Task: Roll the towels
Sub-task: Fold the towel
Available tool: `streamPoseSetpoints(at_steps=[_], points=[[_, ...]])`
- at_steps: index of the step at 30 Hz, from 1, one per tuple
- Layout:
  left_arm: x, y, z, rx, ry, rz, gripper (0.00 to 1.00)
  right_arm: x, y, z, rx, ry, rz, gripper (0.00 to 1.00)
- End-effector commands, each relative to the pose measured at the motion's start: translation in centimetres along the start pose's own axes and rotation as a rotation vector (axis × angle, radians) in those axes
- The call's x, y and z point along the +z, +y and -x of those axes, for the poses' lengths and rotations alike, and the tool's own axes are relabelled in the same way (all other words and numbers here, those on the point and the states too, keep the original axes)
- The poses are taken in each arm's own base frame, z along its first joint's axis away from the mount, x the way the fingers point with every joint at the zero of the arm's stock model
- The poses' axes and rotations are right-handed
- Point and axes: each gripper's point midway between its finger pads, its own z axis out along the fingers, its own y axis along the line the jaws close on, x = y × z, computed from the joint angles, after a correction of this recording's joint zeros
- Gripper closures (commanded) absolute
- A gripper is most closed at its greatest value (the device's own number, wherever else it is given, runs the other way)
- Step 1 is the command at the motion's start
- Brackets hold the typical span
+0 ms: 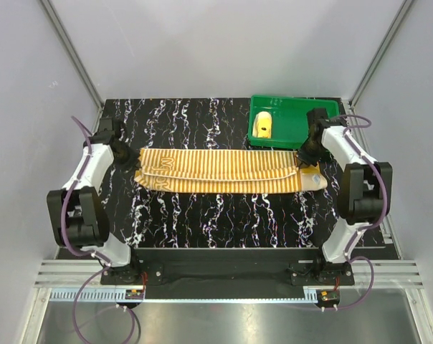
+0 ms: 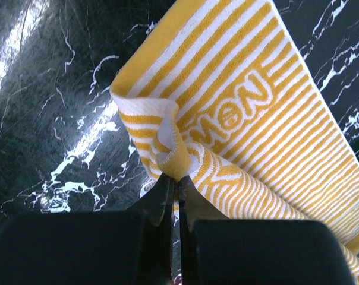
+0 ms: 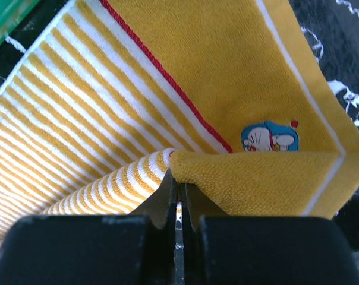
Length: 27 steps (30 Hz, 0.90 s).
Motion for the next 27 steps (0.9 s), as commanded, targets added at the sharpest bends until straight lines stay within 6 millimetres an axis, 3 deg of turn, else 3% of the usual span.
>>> streamPoseSetpoints(at_steps=[1,8,18,25,27], points=[[-0.3,-1.7,3.2,-0.008,-0.076,-0.010,1.00,0.3,1.1,2.1,-0.031,-0.048,-0.003,1.00],[1.2,-2.5,5.0,-0.005,-0.077,0.028,1.00,2.8,2.4,3.1,-0.045,-0.013,-0.021,1.00],[4.1,-2.9,6.0,-0.011,-0.047,0.074,1.00,4.2,4.2,5.5,-0.062,-0.026,-0.028,0.98],[6.3,-4.2,8.3,-0.013,-0.046,0.105,1.00,5.7,4.4,6.9,-0.069,-0.019,-0.063,0.83],[6.9,-5.1,8.5,0.005,-0.021,0.083,1.00,5.6,4.4,7.7,-0.067,-0.031,-0.059,0.65]])
